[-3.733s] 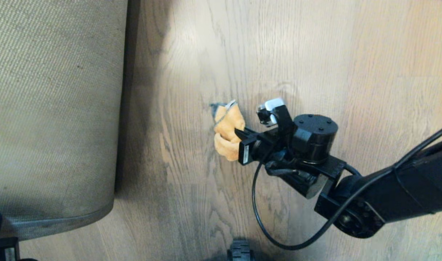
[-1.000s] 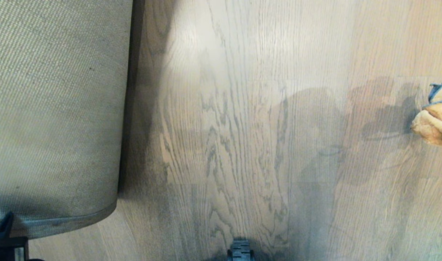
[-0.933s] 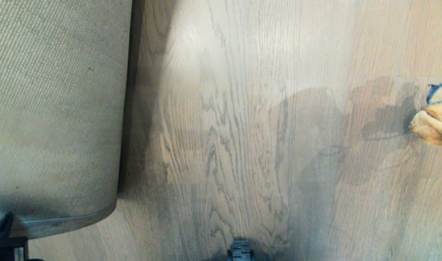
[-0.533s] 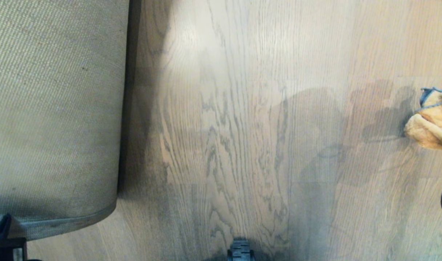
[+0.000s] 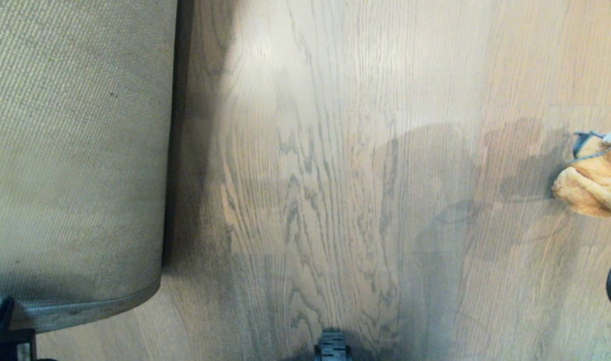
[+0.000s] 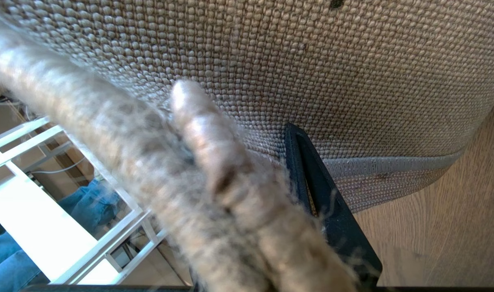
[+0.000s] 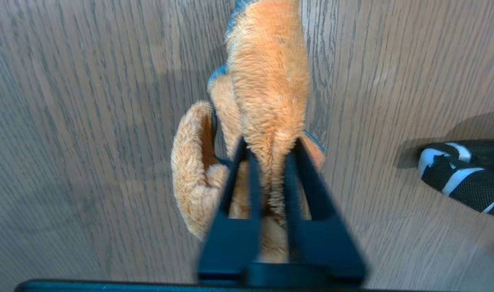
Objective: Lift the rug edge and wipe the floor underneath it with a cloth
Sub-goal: Put down the rag
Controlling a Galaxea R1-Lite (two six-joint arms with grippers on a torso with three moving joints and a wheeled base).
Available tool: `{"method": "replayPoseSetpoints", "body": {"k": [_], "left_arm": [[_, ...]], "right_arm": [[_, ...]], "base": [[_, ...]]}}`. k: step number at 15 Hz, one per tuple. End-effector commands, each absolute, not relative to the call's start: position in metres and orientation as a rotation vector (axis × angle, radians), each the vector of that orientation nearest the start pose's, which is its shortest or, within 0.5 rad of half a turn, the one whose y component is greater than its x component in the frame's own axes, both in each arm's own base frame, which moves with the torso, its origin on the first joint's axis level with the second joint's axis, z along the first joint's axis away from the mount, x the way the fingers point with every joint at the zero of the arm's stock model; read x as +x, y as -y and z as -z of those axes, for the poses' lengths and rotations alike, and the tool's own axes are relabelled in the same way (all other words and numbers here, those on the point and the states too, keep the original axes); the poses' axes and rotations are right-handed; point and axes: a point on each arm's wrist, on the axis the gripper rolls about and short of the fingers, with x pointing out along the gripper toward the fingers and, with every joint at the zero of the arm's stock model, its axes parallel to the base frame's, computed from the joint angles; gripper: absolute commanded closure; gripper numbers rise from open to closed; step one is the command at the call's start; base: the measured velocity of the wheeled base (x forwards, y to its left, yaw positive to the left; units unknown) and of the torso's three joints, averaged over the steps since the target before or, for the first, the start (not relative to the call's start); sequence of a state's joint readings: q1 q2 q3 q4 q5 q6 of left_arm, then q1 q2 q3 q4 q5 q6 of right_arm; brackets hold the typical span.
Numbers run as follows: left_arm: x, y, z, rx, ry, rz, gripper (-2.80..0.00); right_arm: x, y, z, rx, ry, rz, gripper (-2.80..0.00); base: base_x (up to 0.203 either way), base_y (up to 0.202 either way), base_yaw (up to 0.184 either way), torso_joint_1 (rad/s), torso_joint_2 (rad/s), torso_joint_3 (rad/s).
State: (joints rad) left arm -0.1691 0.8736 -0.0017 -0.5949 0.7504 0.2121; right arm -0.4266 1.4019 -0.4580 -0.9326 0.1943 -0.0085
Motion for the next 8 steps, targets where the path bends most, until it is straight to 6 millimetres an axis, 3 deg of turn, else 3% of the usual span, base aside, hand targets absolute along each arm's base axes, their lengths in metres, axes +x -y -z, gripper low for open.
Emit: {"method": "replayPoseSetpoints", "body": {"k": [1,8], "left_arm": [[0.072,-0.0034,-0.1187,0.33,-0.311,-0.555,0.0],[0.072,-0.0039,-0.1187,0.329,-0.312,-0.562,0.0]], "right_arm": [[0.1975,0.0849,-0.198,-0.009,-0.006,0.229,-2.8],[0.1927,0.0827,-0.1993,-0.01,0.002,0.23,-2.8]], "base": [[0.0,0.0,0.0,0.0,0.0,0.0],[0.0,0.0,0.0,0.0,0.0,0.0]]}}
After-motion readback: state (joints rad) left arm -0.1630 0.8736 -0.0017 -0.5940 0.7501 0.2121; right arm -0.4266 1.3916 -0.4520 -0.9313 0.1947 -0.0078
